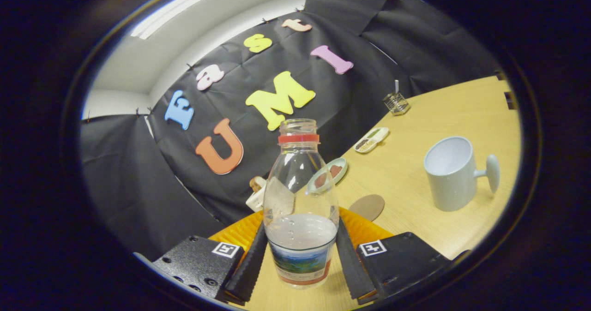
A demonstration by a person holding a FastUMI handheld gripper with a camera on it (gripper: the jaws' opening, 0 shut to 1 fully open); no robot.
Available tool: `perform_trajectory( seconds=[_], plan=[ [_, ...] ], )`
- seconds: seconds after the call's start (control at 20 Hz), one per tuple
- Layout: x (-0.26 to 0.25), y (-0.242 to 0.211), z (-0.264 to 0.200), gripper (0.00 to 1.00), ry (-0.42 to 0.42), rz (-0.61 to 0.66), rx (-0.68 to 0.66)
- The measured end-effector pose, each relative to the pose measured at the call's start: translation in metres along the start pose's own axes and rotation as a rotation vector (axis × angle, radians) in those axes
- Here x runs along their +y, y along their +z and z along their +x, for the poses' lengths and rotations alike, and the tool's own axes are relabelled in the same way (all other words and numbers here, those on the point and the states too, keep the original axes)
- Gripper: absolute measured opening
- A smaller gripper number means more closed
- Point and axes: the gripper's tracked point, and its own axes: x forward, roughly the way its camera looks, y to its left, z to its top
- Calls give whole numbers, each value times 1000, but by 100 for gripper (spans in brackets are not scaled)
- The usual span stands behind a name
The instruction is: Take the bottle from table, then pour the juice into the cup, finally place the bottle on the coaster
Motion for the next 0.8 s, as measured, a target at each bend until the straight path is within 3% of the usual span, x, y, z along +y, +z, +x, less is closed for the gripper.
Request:
perform_trajectory(
  seconds=[0.1,0.25,0.5,0.8],
  plan=[
    [-4,3,-3,79,-12,88,11],
    [3,13,-4,78,40,241,11],
    [0,24,-5,78,63,318,18],
    [-3,44,7,78,95,503,17]
  ],
)
